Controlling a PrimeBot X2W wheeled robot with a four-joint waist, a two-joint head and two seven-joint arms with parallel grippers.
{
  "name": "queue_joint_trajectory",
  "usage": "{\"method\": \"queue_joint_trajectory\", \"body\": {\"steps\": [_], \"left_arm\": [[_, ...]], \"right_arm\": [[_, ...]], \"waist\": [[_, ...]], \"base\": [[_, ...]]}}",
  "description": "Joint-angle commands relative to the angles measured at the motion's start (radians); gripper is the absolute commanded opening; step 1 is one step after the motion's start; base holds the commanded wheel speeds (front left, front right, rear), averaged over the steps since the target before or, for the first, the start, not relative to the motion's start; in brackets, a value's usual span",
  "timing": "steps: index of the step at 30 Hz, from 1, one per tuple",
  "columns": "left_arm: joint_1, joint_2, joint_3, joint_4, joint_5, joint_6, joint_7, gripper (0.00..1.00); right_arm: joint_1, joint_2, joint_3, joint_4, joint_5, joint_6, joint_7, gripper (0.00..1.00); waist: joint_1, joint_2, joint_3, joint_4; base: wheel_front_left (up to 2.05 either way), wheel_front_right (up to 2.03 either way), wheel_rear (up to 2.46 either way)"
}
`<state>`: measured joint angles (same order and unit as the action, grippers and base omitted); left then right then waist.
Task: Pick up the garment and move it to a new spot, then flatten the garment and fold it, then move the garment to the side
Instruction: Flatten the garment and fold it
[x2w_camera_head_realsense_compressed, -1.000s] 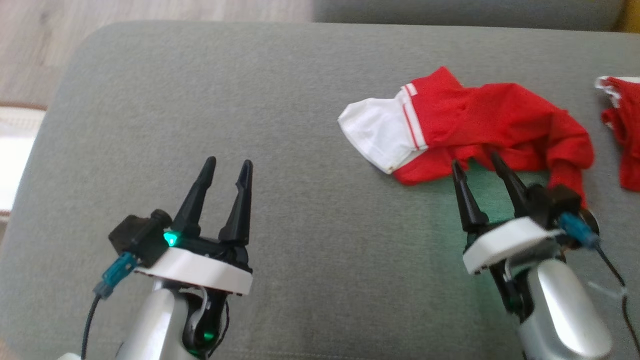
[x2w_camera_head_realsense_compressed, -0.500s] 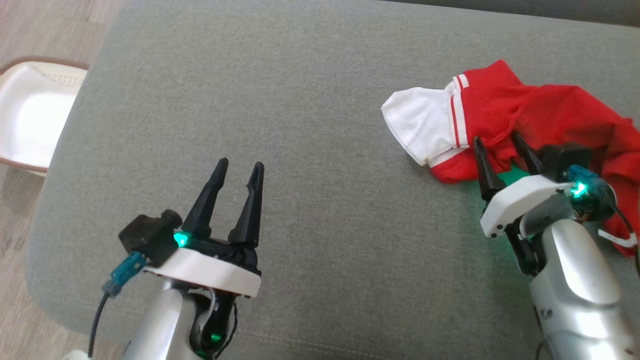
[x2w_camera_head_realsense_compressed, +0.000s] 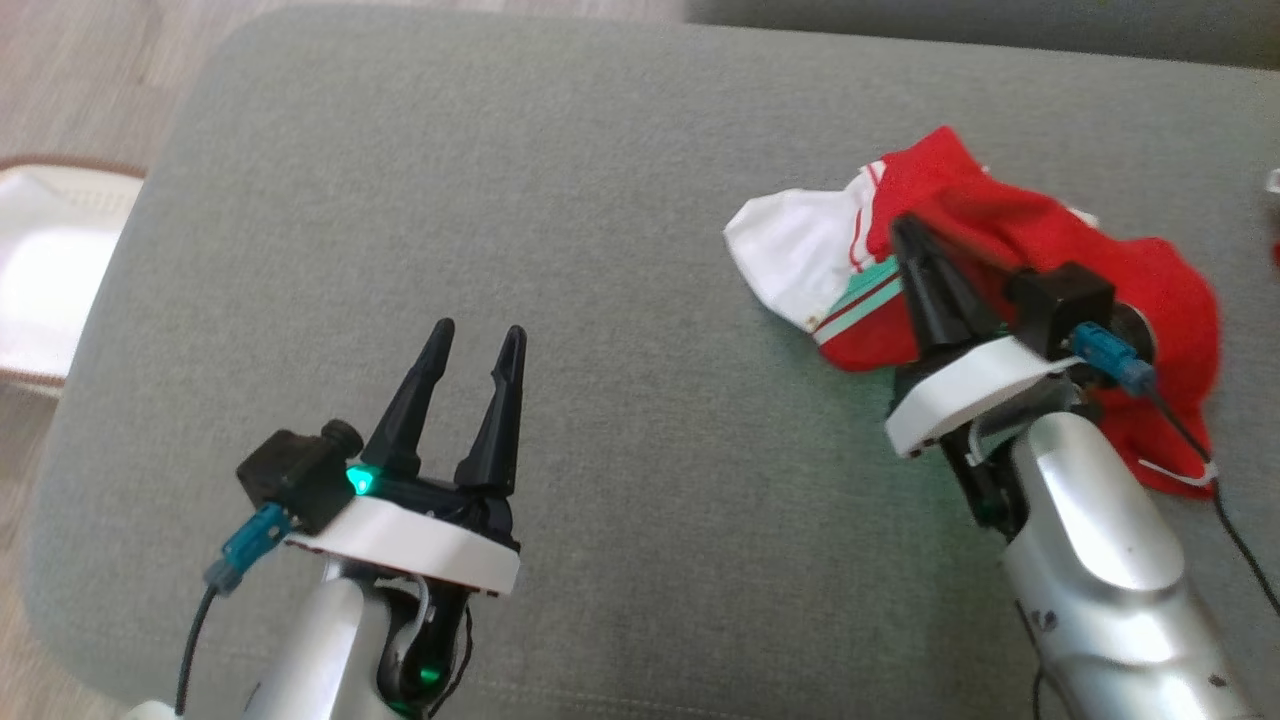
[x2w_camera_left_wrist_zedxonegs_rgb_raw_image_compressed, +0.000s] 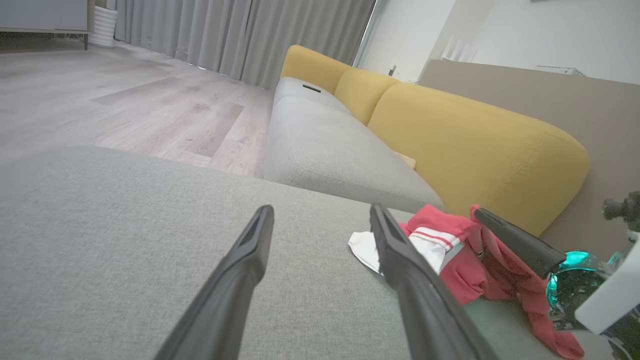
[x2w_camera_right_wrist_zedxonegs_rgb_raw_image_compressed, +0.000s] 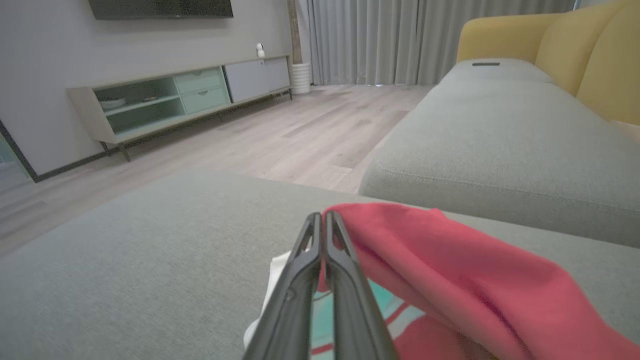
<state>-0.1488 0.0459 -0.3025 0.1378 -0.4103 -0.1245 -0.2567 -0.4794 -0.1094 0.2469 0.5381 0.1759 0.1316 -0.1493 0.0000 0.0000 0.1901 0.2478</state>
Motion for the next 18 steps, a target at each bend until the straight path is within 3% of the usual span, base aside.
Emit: {"method": "queue_joint_trajectory", "body": {"steps": [1, 9, 18], "left_arm": [[-0.028, 0.004, 0.042, -0.028, 0.009, -0.006, -0.005, 1.00], [-0.013, 0.004, 0.060, -0.032, 0.020, -0.006, -0.005, 1.00], [0.010, 0.004, 0.062, -0.024, 0.027, -0.006, -0.005, 1.00]], "right_arm": [[0.001, 0.007, 0.044, -0.066, 0.018, -0.001, -0.015, 0.00], [0.102, -0.013, 0.141, -0.262, 0.075, -0.001, 0.014, 0.00], [0.089, -0.029, 0.119, -0.430, 0.101, -0.001, 0.069, 0.00]], "waist": [[0.0000, 0.0000, -0.020, -0.020], [0.0000, 0.0000, -0.049, -0.055], [0.0000, 0.0000, -0.099, -0.055]], "base": [[0.00, 0.00, 0.00], [0.00, 0.00, 0.00], [0.00, 0.00, 0.00]]}}
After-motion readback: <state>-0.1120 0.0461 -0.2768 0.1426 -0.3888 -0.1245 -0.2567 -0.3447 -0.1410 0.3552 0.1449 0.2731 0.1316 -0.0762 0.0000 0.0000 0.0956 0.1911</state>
